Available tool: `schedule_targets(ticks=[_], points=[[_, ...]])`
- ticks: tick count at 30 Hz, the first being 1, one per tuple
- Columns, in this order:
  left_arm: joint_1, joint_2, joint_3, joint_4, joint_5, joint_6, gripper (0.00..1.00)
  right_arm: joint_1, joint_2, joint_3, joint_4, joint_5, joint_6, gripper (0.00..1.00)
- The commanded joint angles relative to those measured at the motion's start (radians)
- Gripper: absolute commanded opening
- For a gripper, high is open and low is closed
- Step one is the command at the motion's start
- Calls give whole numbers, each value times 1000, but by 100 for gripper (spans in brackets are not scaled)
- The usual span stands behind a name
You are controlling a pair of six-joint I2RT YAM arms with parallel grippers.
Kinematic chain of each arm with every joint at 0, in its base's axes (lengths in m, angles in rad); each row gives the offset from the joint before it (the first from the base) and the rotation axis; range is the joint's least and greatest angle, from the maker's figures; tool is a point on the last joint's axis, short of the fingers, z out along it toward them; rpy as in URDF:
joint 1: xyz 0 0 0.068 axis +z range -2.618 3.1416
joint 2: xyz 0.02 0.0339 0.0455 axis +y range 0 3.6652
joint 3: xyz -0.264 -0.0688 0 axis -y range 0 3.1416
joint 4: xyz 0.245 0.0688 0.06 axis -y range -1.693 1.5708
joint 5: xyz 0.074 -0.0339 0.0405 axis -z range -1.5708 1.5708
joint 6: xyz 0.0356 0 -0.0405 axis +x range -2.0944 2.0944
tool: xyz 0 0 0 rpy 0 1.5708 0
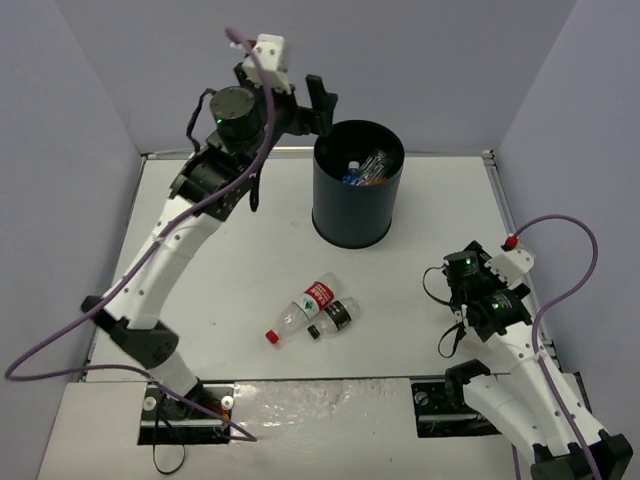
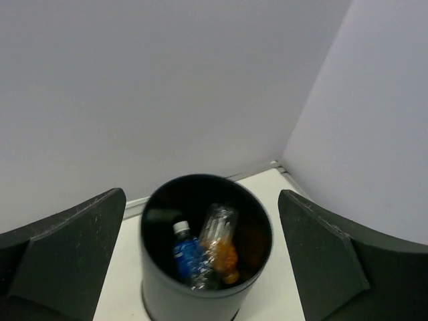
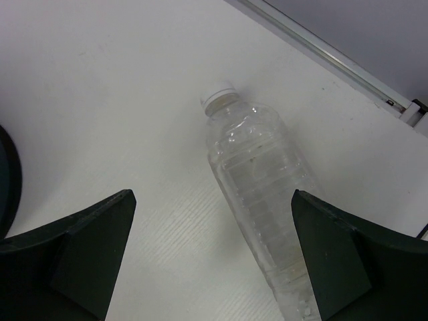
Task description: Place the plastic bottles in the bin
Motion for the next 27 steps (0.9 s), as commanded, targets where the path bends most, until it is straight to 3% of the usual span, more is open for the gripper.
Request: schedule_targets(ticks=[1,5,8,14,18,27], points=[[47,-280,-384,4,-158,-31,97,-19,105,80,86,-157,-136,100],[79,-500,-696,50,-121,-68,97,-13,112,100,164,-412,-283,100],[124,-583,-858,-18,-191,-143,97,62,153,109,182,-586,-271,100],[225,-632,-1024,-91,-248,-257,97,609,339,138,181,-274,142,100],[252,-606,-1058,-93,-202,-275,97,741,488,182,221,-180,292,100],[288,-537,-1076,-62,-127,-283,97,794,614,153,343,-176,436,100]])
